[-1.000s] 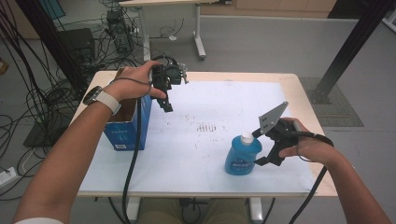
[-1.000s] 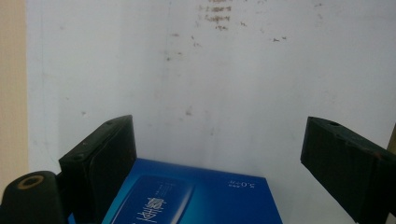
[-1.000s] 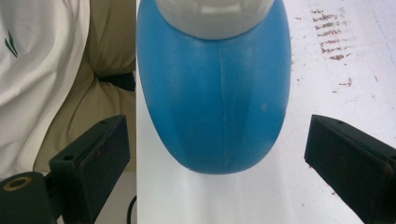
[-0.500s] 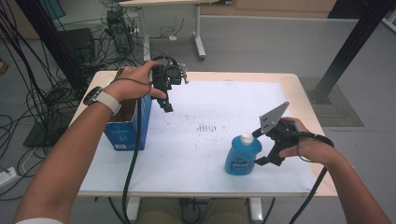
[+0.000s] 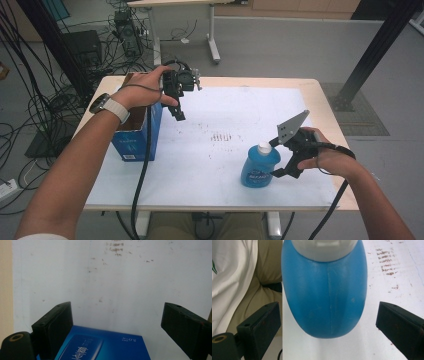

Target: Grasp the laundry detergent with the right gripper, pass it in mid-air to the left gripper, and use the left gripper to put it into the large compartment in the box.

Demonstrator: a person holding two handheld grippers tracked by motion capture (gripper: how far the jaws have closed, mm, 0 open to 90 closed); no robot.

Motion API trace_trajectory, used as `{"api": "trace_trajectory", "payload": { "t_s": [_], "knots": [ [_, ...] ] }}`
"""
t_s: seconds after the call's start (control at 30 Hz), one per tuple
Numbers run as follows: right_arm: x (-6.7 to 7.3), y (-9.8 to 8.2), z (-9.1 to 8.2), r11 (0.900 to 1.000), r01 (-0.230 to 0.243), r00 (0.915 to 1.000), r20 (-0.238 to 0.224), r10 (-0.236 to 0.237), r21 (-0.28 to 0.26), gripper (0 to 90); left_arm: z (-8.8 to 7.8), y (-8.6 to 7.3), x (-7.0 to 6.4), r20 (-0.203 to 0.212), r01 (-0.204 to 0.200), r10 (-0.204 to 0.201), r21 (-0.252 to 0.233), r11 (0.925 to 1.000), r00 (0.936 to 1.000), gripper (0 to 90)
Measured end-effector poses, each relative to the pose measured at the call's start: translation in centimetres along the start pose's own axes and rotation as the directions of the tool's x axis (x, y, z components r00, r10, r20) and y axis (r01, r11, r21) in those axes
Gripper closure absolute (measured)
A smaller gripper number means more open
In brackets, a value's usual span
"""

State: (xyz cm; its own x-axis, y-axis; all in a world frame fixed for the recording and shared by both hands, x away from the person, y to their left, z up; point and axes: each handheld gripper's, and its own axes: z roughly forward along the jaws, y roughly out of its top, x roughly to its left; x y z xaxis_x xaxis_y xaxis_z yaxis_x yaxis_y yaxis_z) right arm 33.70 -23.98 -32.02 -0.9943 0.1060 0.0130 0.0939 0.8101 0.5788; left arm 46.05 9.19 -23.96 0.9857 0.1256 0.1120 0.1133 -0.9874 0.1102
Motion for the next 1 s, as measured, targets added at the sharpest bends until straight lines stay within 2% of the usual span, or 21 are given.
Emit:
{"api": "trace_trajectory", "payload": {
  "t_s": [0.23, 1.0],
  "knots": [
    [0.0, -0.4, 0.4, 1.000, -0.008, 1.0000, 0.004, 0.008, -0.015, 5.7, 0.1, 0.2, 0.0, 0.001, -0.001, 0.001, -0.001, 1.0000, 1.0000, 10.8],
    [0.3, -1.7, 2.0, 0.993, -0.024, 0.9997, -0.002, 0.024, -0.116, 7.0, 1.0, 0.5, -0.2, 0.014, -0.002, 0.002, 0.004, 1.0000, 0.9999, 10.8]
  ]
}}
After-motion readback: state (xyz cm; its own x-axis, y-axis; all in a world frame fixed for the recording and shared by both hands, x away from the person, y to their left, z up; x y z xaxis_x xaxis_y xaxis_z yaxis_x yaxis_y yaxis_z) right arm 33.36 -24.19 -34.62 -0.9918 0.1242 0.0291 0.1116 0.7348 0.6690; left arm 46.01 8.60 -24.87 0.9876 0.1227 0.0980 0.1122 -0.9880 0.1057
